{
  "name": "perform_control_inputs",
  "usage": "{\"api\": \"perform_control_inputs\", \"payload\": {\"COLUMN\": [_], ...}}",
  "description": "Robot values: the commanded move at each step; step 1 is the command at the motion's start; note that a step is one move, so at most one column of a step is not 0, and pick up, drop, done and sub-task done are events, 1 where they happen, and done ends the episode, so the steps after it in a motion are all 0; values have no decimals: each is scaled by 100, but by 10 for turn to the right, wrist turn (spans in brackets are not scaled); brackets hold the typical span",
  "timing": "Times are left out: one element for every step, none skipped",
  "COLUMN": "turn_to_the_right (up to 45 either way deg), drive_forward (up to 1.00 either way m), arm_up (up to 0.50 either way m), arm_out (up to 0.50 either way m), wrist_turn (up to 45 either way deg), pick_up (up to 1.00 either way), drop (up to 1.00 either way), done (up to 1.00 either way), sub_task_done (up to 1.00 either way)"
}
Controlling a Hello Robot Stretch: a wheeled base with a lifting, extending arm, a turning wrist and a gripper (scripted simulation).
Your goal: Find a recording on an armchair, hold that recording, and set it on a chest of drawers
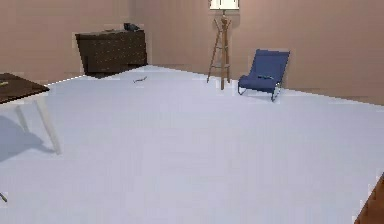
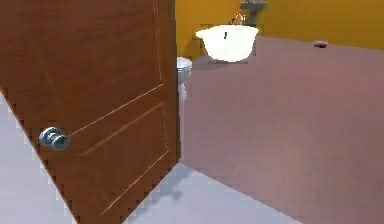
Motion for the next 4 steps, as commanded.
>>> {"api": "perform_control_inputs", "payload": {"turn_to_the_right": [0, 390, 0, 0], "drive_forward": [55, 0, 100, 100], "arm_up": [0, 0, 0, 0], "arm_out": [0, 0, 0, 0], "wrist_turn": [0, 0, 0, 0], "pick_up": [0, 0, 0, 0], "drop": [0, 0, 0, 0], "done": [0, 0, 0, 0], "sub_task_done": [0, 0, 0, 0]}}
